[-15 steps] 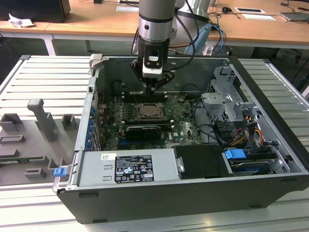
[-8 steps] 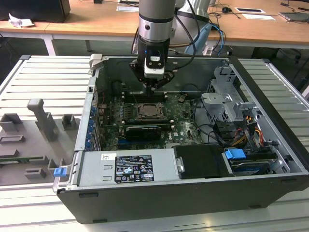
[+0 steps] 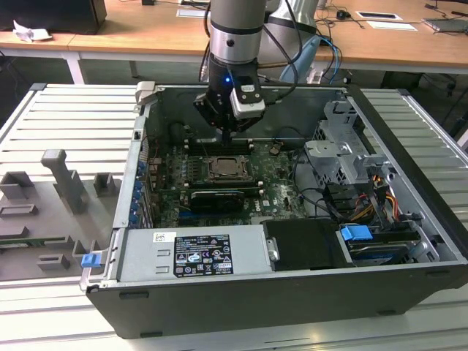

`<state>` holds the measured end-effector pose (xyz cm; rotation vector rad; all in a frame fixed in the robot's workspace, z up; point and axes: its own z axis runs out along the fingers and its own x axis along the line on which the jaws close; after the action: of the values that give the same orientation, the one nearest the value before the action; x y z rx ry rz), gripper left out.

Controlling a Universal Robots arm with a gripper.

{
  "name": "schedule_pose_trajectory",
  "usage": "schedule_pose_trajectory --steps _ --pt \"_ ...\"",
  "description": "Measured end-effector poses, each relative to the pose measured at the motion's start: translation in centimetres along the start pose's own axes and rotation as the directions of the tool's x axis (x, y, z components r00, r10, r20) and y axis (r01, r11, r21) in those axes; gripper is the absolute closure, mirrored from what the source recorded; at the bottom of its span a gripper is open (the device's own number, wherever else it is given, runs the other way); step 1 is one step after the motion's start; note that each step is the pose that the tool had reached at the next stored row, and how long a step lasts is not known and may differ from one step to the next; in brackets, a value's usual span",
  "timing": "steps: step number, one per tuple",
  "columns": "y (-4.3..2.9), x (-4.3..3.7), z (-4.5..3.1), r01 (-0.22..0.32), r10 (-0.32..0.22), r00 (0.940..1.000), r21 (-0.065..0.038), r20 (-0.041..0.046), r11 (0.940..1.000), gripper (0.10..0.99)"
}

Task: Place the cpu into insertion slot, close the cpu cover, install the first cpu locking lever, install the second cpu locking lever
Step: 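Install the first cpu locking lever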

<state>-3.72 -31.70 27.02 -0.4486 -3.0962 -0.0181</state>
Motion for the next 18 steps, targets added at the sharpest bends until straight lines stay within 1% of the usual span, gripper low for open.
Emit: schedule_pose_trajectory --steps 2,3,5,11,16,18 --pt "0.0 0.0 0.0 0.053 -0.053 0.9986 0.001 -0.0005 0.9986 0.98" --pt "0.0 0.0 0.0 0.066 -0.066 0.9978 0.001 -0.0006 0.9978 0.98" --pt "0.0 0.0 0.0 0.111 -0.111 0.9938 0.001 -0.0012 0.9938 0.98" --pt "0.0 0.0 0.0 0.151 -0.151 0.9885 0.002 -0.0017 0.9885 0.98" --pt "0.0 0.0 0.0 0.185 -0.185 0.9827 0.002 -0.002 0.9827 0.98" --pt "0.0 0.0 0.0 0.206 -0.206 0.9785 0.002 -0.0024 0.9785 0.98"
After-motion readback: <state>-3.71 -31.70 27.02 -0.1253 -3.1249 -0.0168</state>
